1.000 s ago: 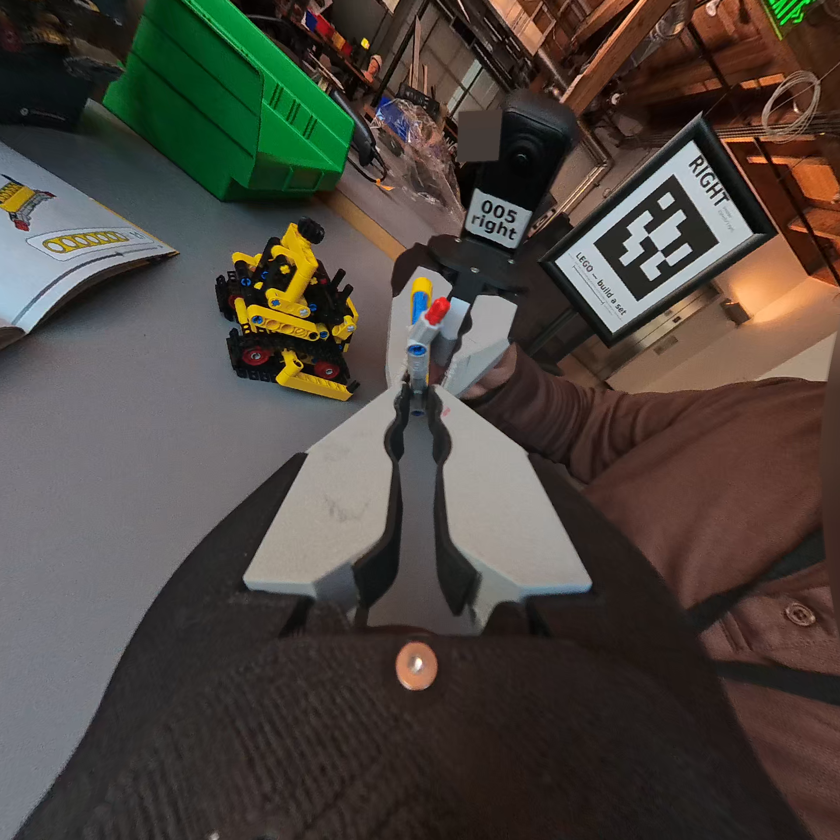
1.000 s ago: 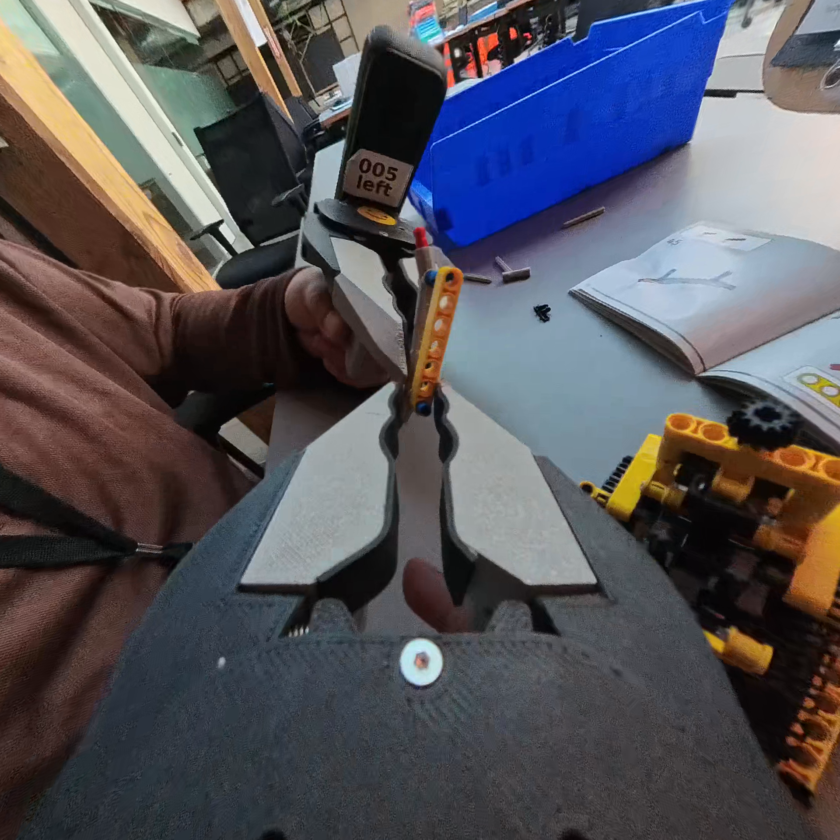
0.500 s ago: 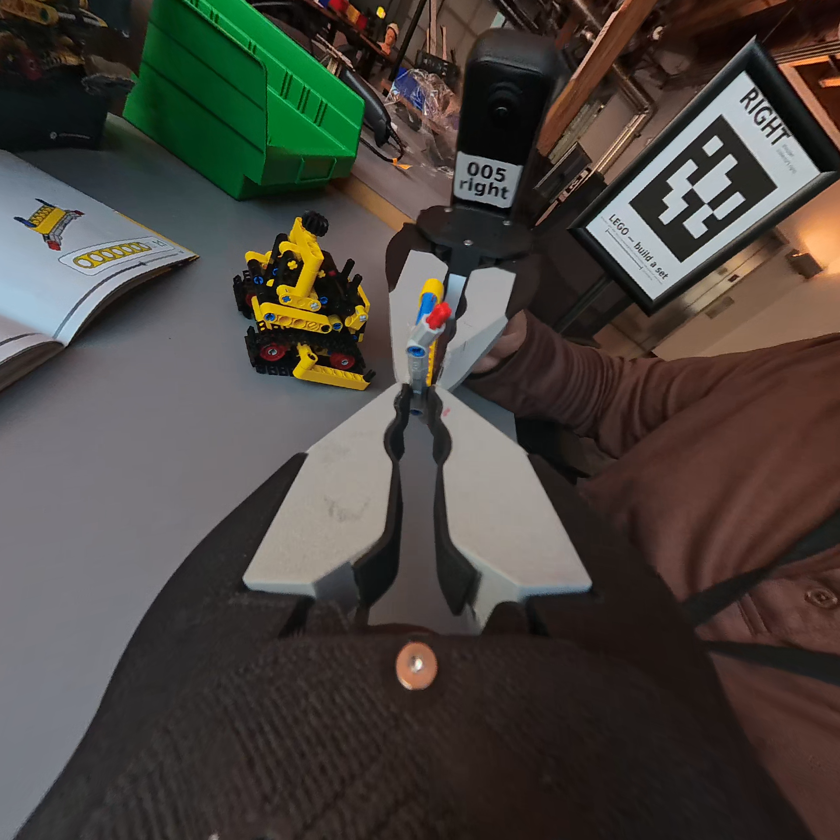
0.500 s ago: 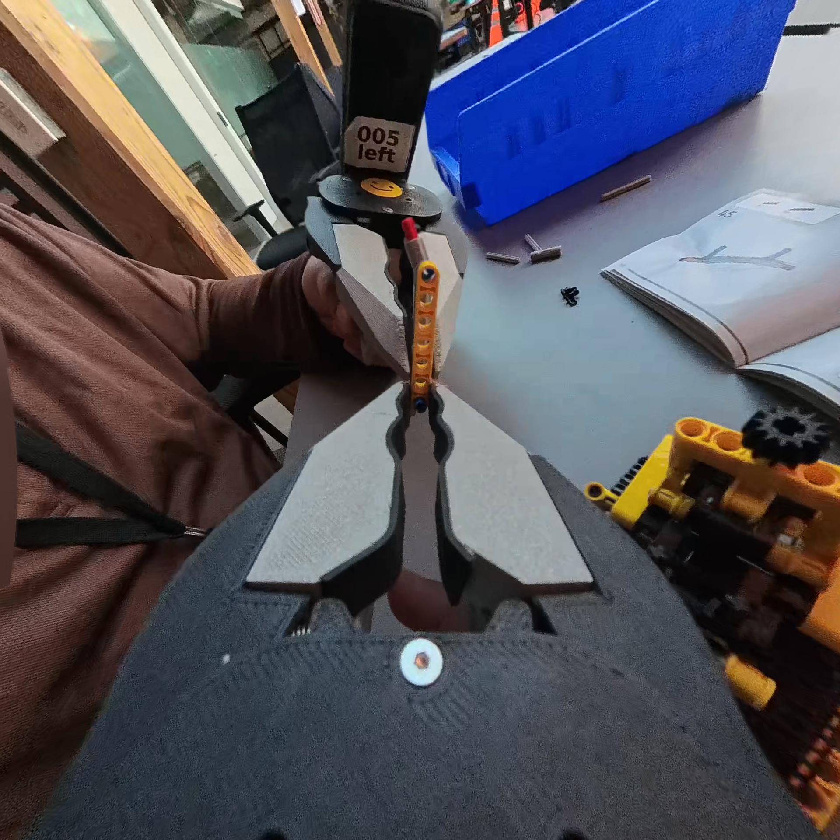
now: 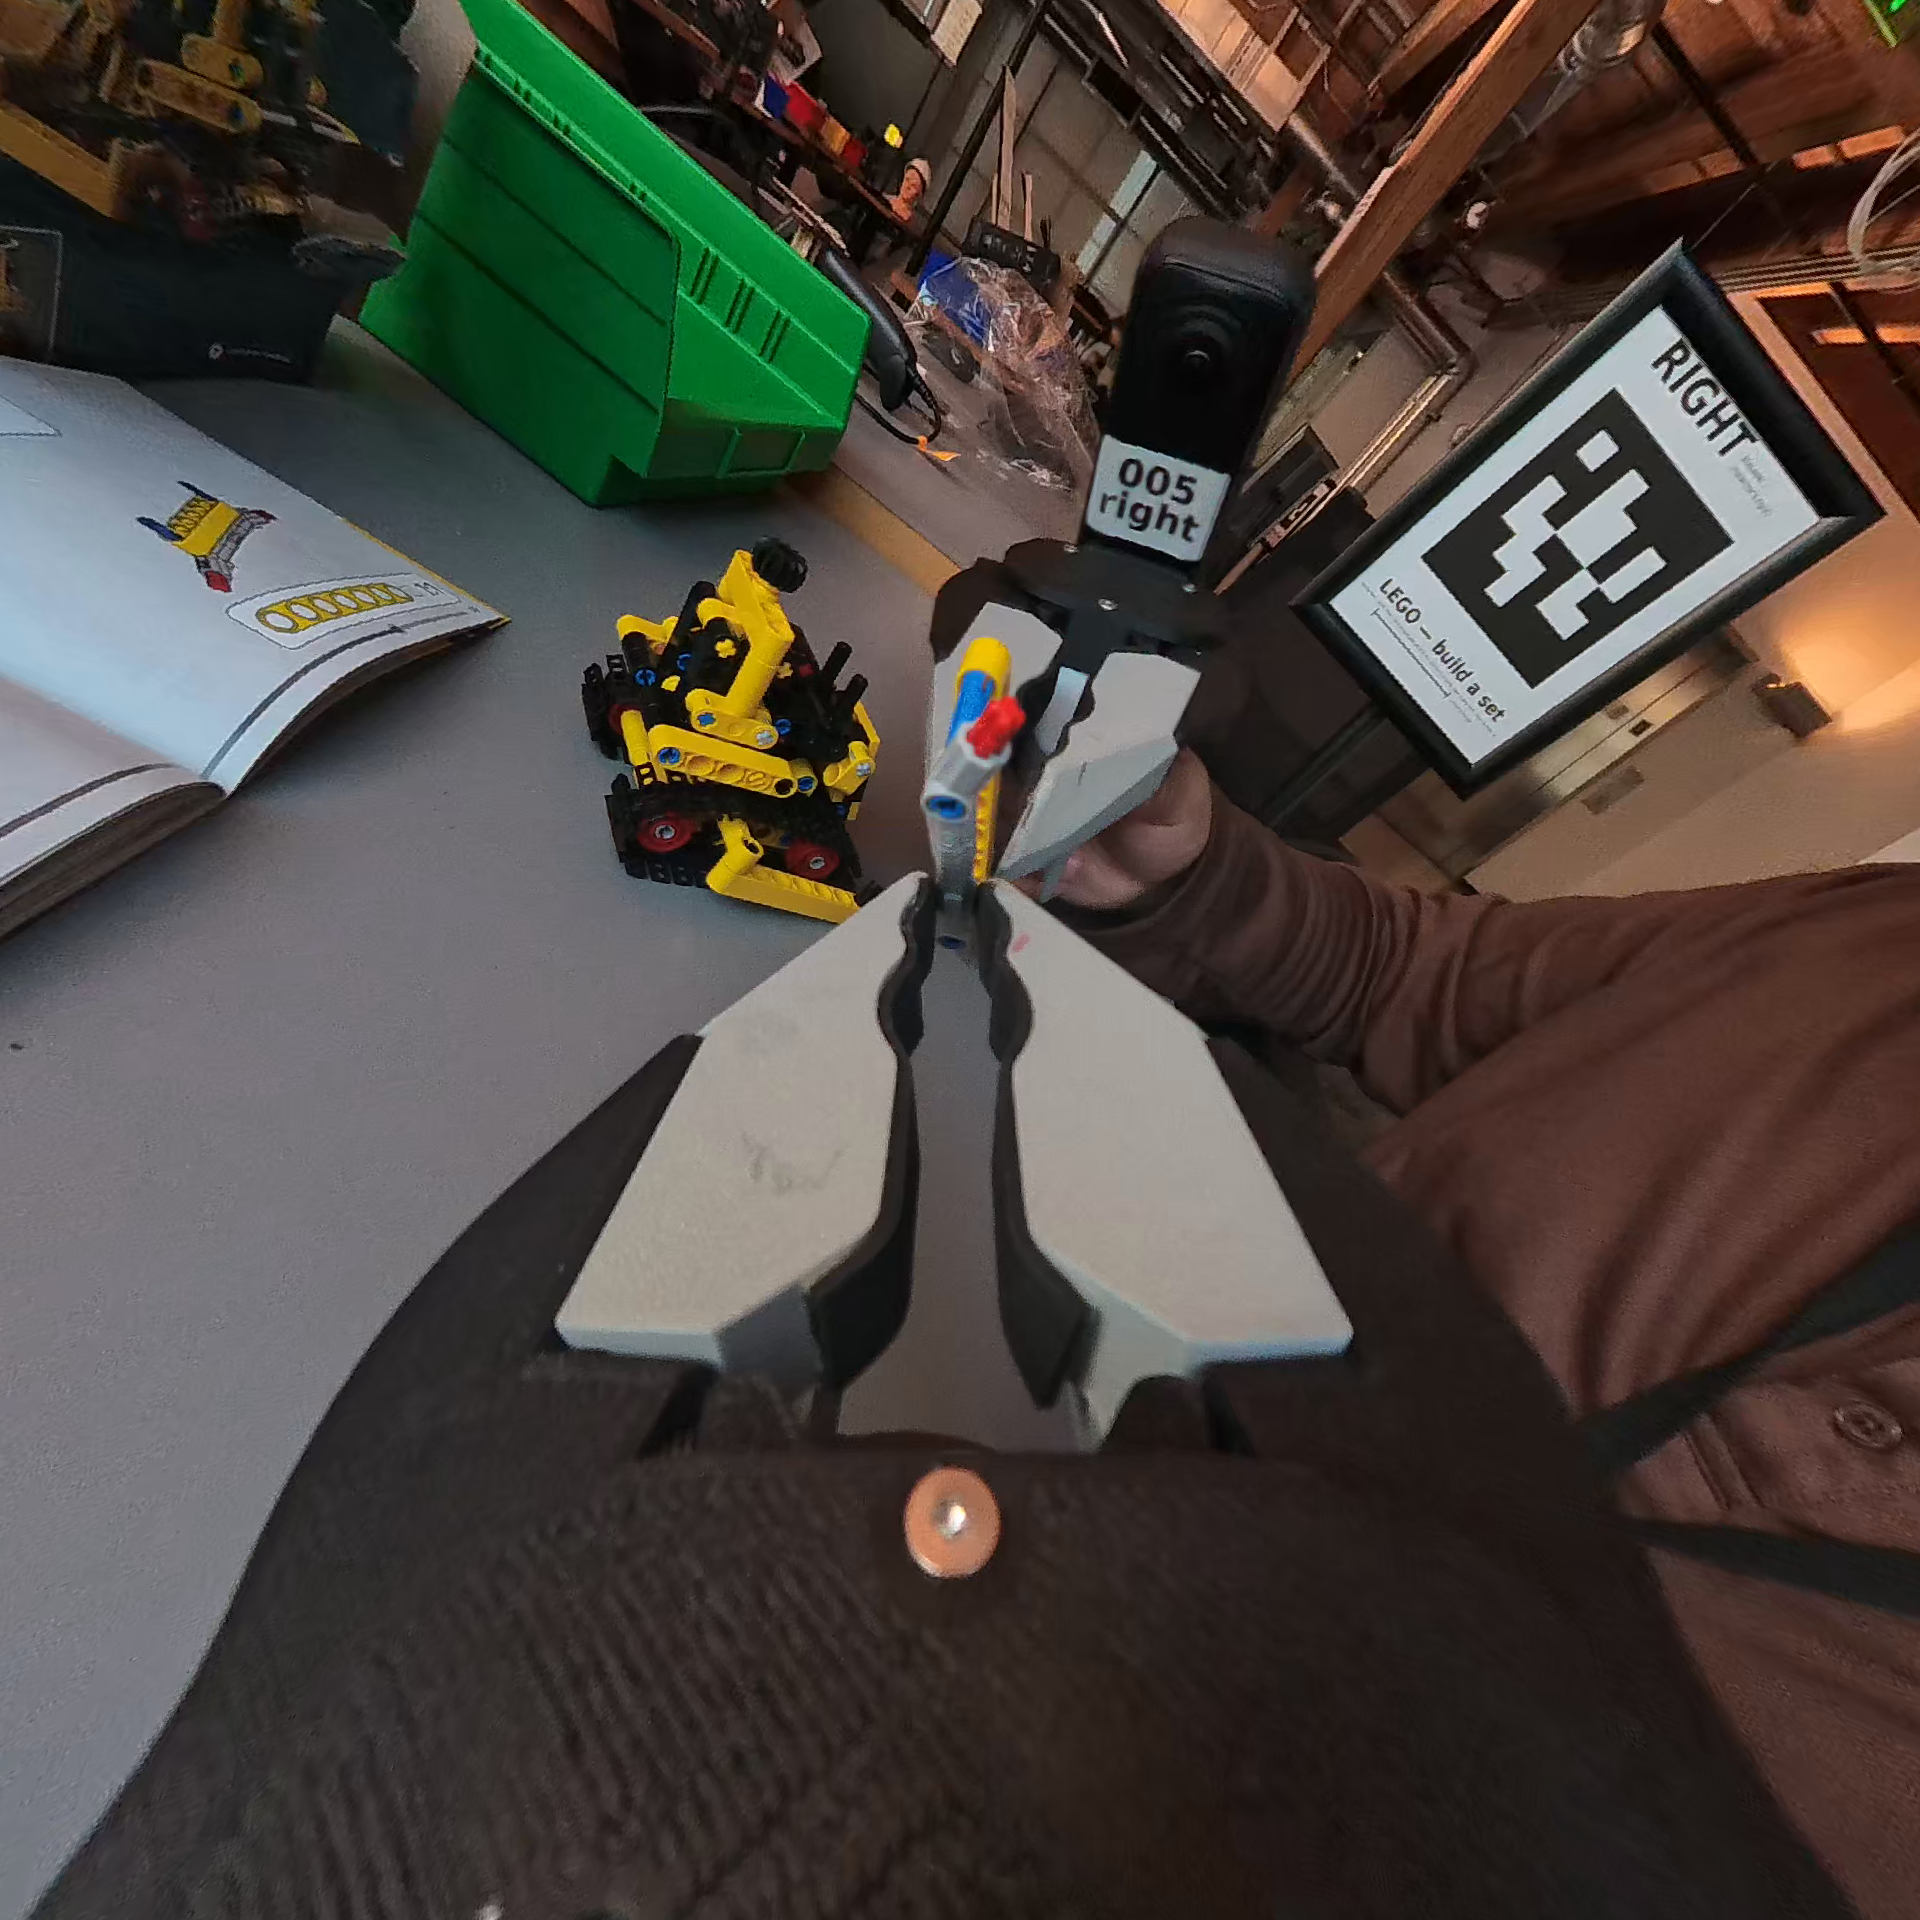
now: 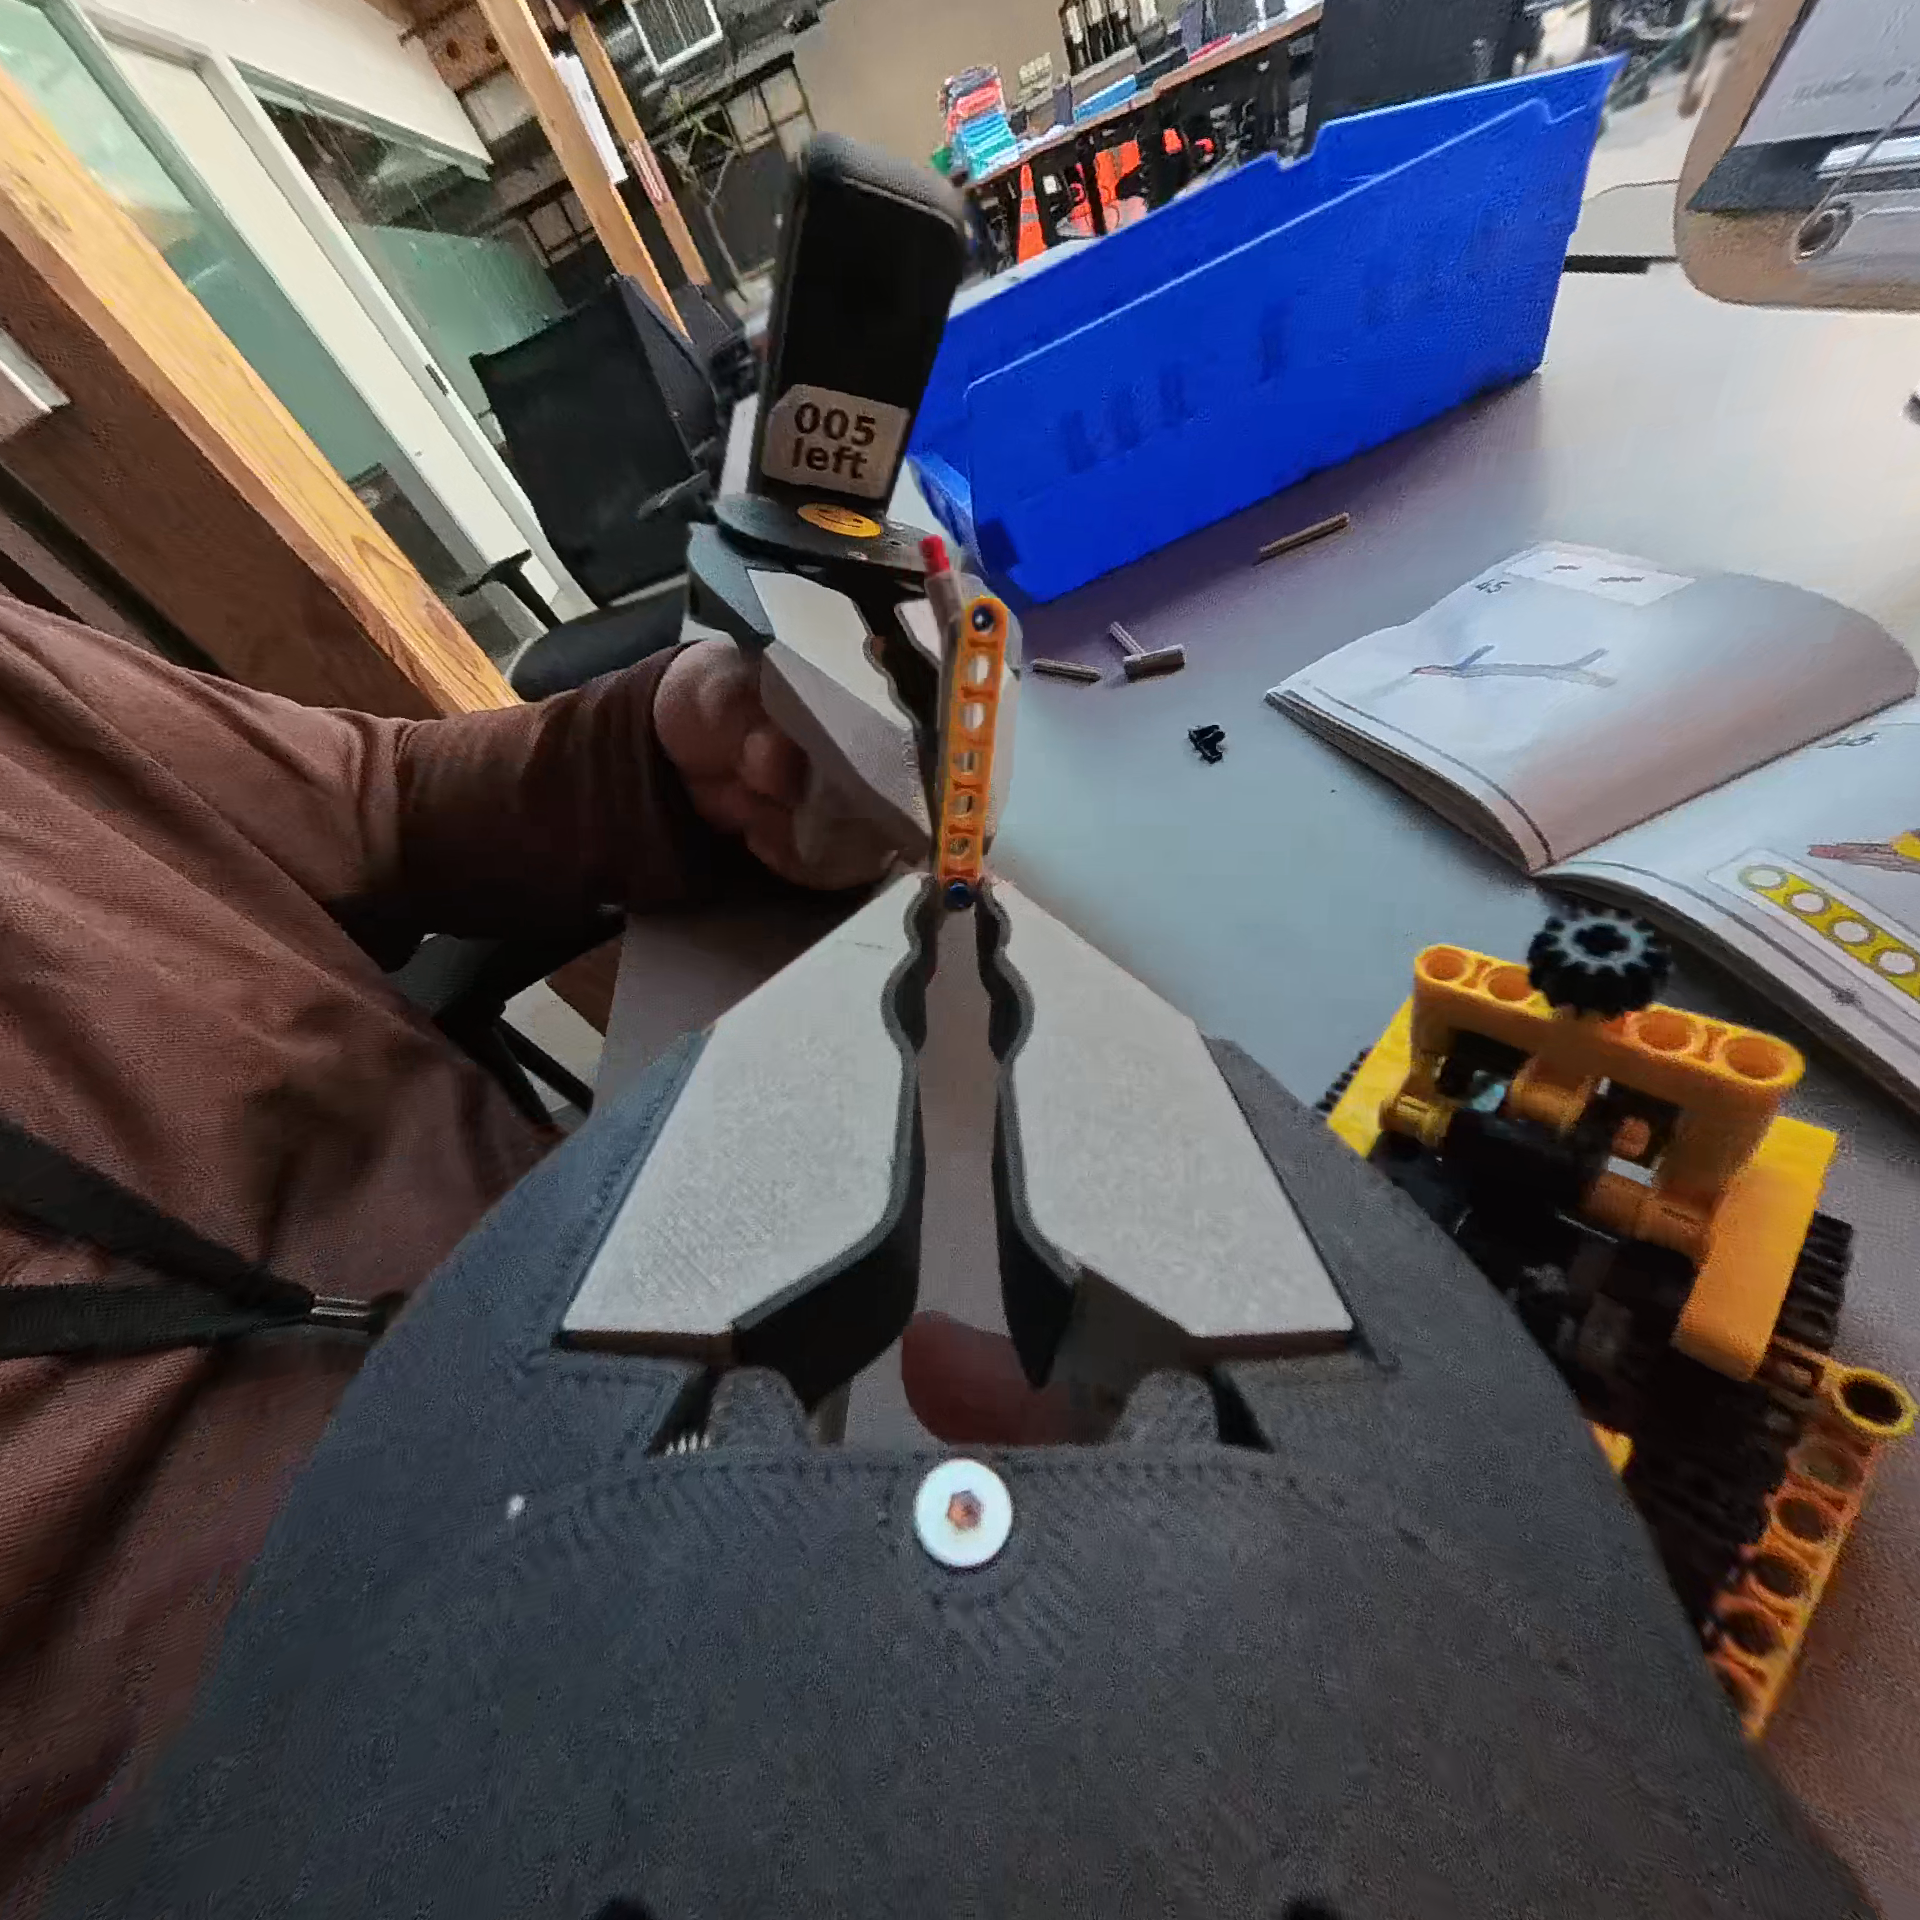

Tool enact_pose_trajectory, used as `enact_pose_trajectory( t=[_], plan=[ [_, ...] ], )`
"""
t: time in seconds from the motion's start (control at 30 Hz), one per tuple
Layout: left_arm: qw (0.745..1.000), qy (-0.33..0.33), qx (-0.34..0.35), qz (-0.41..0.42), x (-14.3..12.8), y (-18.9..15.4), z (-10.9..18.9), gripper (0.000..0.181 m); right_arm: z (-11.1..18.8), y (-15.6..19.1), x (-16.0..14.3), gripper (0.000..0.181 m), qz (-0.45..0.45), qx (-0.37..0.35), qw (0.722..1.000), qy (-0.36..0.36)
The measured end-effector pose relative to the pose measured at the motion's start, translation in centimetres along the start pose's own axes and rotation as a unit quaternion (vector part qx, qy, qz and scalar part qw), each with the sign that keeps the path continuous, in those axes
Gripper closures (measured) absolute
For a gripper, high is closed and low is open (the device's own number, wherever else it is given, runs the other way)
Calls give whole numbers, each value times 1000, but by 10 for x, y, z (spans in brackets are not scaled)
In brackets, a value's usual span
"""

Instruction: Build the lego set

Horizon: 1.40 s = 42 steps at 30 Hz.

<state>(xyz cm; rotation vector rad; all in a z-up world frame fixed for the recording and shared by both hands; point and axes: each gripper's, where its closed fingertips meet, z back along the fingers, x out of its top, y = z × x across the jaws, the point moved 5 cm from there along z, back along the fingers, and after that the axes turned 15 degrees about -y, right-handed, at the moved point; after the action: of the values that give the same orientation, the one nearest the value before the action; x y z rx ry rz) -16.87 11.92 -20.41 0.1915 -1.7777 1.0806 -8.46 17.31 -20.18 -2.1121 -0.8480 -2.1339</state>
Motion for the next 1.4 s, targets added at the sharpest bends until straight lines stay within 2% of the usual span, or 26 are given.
enact_pose_trajectory(
  t=[0.63,0.8,0.9,1.03,1.07,1.13,1.23,1.4],
  plan=[
    [999,20,-9,-34,-5,-7,-5,177,-5,10,-7,176,52,9,998,27],
    [995,-12,-1,-98,5,-11,-3,167,-5,10,-6,177,23,26,999,23],
    [991,-55,-10,-122,16,-17,1,174,-5,11,-6,177,12,29,999,22],
    [991,-55,-5,-122,15,-15,1,175,-5,12,-7,176,13,31,999,22],
    [991,-46,3,-123,13,-13,1,175,-4,9,-6,174,23,20,999,22],
    [991,-10,28,-132,5,-7,-1,175,-2,4,1,157,72,-14,997,5],
    [990,15,24,-135,-2,-10,-5,175,0,9,14,158,141,-25,989,-40],
    [994,47,1,-101,-10,-13,-5,175,-8,22,1,160,249,23,968,18]
  ],
)
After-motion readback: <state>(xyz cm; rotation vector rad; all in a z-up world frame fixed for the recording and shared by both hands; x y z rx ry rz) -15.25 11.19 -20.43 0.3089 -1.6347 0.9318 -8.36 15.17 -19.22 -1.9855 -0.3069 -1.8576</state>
